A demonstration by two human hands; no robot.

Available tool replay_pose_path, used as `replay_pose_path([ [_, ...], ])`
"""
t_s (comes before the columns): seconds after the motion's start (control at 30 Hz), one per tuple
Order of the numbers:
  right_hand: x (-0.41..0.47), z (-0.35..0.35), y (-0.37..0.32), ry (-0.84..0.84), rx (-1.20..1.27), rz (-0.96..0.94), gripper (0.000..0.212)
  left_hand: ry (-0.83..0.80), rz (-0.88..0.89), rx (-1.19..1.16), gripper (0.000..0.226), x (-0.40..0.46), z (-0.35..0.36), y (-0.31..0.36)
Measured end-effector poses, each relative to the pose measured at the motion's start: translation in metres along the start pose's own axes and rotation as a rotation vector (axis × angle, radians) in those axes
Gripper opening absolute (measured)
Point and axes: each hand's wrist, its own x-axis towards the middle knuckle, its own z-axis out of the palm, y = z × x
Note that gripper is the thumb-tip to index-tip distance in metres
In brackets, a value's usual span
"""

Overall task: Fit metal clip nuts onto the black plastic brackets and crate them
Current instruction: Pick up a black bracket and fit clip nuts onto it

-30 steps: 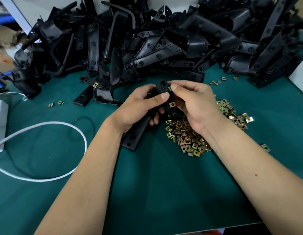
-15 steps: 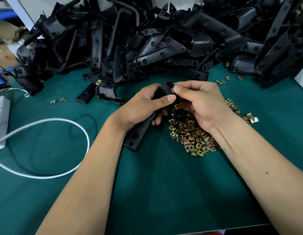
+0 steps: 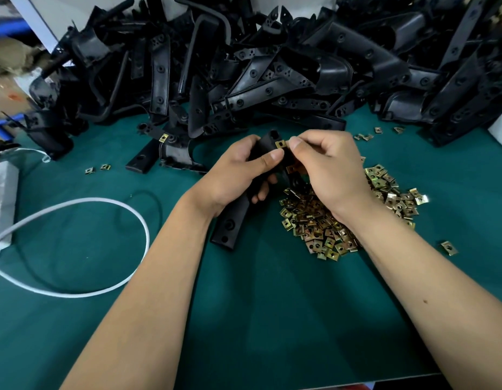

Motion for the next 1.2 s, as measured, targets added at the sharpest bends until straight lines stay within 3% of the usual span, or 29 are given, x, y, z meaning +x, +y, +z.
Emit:
replay_pose_path([
  [0.33, 0.000, -0.006, -0.004, -0.097, -0.189, -0.156, 0.025, -0.003, -0.043, 0.093, 0.019, 0.003, 0.001, 0.002],
  [0.53, 0.001, -0.008, -0.003, -0.113, -0.217, -0.187, 0.023, 0.005, -0.033, 0.029, 0.015, 0.001, -0.001, 0.004],
  [0.67, 0.001, -0.005, -0.005, -0.076, -0.127, -0.044, 0.022, 0.214, -0.002, -0.189, 0.018, 0.002, 0.004, 0.002],
  [0.73, -0.001, -0.001, -0.003, -0.093, -0.196, -0.038, 0.019, 0.299, 0.002, -0.246, 0.020, 0.002, 0.008, 0.002],
  [0.9, -0.001, -0.002, -0.003, -0.027, -0.239, -0.116, 0.012, 0.324, 0.067, -0.344, 0.012, -0.001, 0.010, 0.006],
  [1.03, -0.002, 0.003, -0.003, -0.025, -0.228, -0.091, 0.018, 0.315, 0.167, -0.175, 0.026, -0.004, 0.007, 0.012],
  [1.2, 0.000, -0.011, -0.013, -0.024, -0.249, -0.072, 0.016, 0.351, 0.171, -0.115, 0.023, 0.000, 0.021, 0.025],
])
